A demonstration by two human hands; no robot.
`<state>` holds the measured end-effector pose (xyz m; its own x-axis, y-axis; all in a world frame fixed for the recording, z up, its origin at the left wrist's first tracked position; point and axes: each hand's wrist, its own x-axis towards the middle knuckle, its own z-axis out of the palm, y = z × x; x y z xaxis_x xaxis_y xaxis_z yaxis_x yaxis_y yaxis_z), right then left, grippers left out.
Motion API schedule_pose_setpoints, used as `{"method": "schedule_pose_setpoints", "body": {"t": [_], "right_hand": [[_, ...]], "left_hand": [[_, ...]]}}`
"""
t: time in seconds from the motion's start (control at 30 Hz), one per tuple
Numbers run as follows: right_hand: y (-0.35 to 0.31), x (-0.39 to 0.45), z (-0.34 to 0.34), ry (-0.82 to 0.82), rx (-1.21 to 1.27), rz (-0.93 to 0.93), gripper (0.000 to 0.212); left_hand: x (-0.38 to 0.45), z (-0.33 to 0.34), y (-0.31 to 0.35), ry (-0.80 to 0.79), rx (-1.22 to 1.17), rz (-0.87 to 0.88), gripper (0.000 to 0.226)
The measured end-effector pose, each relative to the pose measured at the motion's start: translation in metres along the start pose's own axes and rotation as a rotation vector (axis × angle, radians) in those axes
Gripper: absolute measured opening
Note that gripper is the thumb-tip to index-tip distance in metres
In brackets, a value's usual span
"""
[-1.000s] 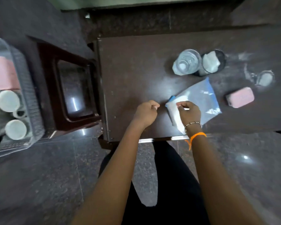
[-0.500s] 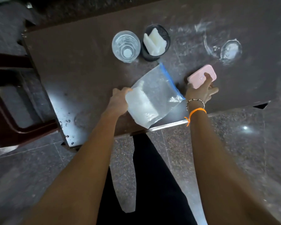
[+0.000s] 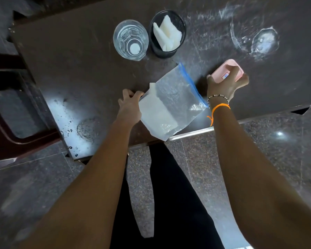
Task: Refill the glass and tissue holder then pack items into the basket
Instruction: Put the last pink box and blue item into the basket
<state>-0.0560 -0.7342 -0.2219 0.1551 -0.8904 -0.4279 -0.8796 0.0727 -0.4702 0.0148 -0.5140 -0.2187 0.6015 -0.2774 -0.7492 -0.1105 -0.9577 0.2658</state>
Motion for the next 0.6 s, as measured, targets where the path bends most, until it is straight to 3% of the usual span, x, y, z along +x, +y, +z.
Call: {"method": "schedule_pose_setpoints", "body": {"t": [0.37, 0.5, 0.6], "right_hand": [[-0.011, -0.047, 0.009, -0.145, 0.171, -0.148, 0.057], [-0.014, -0.078, 0.011, -0.221, 0.223, -0.170, 0.063], [-0.014, -0.106, 0.012, -0.327, 0.240, -0.192, 0.059]], "left_hand": [[0.000, 0.008, -0.023, 0.150, 0.087, 0.123, 0.047], [0.000, 0.003, -0.035, 0.157, 0.010, 0.073, 0.050], [-0.010, -0.001, -0.051, 0.250, -0.081, 0.081, 0.047]]}}
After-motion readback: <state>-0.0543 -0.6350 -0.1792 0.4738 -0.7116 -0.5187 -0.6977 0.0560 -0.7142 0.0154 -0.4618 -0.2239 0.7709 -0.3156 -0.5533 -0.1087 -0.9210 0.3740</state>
